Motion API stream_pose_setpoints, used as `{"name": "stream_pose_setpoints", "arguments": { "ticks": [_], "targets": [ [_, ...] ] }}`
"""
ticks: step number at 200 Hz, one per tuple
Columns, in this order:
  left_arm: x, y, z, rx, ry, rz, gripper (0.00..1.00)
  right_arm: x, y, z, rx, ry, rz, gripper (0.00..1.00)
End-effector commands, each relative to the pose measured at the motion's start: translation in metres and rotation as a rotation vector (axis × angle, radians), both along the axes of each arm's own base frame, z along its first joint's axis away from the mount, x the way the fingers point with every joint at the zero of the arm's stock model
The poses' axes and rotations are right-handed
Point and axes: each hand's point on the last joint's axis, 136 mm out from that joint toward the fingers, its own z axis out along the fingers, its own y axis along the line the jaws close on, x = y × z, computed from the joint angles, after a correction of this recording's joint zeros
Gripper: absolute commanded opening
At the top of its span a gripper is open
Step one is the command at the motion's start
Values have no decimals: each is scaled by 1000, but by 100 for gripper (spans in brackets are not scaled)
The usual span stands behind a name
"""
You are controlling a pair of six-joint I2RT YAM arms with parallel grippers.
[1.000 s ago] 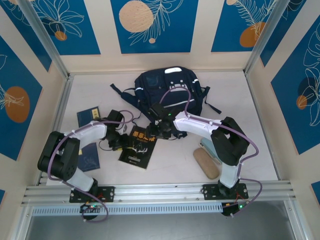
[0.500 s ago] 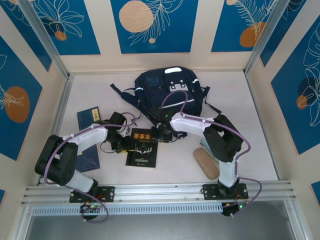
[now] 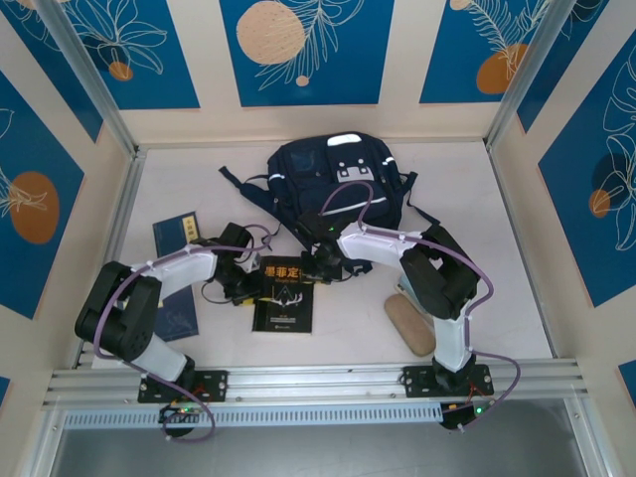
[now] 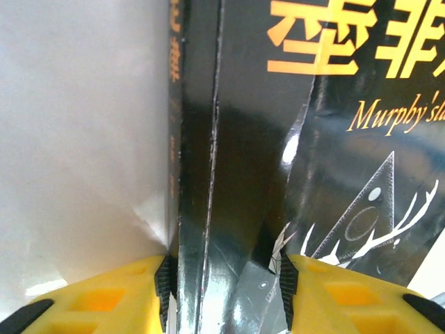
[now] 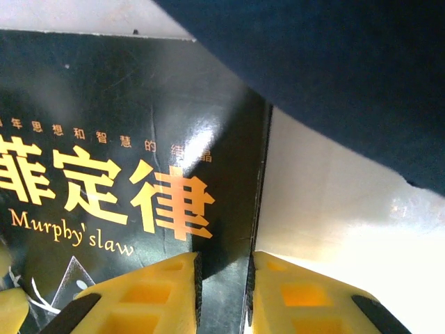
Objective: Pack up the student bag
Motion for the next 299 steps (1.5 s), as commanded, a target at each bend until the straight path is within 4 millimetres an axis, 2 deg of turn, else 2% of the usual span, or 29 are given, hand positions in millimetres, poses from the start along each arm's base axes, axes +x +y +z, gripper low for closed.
{"name": "stream_pose_setpoints", "arguments": {
  "ticks": [1, 37, 65, 138, 169, 192, 229, 247, 265, 284, 299],
  "targets": [
    [9, -36, 35, -212, -43, -43, 46, -19, -14, -37, -58, 97, 2, 25],
    [14, -49, 76, -327, -117, -53, 45, -22, -13, -40, -32, 120, -7, 24],
    [16, -55, 92, -389, -143, -32, 45, -22, -12, -40, -24, 119, -7, 24],
    [19, -56, 67, -380, -71, 49, 43, -22, -12, -40, -13, 119, -5, 24],
    [20, -44, 61, -289, -83, 58, 30, -21, -11, -34, 2, 93, 9, 26],
    [17, -28, 64, -193, -115, 28, 17, -12, -13, -13, 4, 11, 56, 32],
    [10, -1, 84, -74, -185, 4, 4, 3, -10, 53, 120, -167, 96, 48],
    [14, 4, 104, -68, -237, 12, 2, 10, -13, 81, 169, -223, 76, 56],
    [21, 6, 129, -78, -301, 30, 2, 16, -16, 102, 229, -271, 43, 70],
    [34, 3, 162, -119, -383, 65, 2, 21, -20, 120, 317, -306, 4, 81],
    [47, -1, 190, -161, -456, 106, 1, 23, -22, 132, 406, -316, -26, 85]
  ]
}}
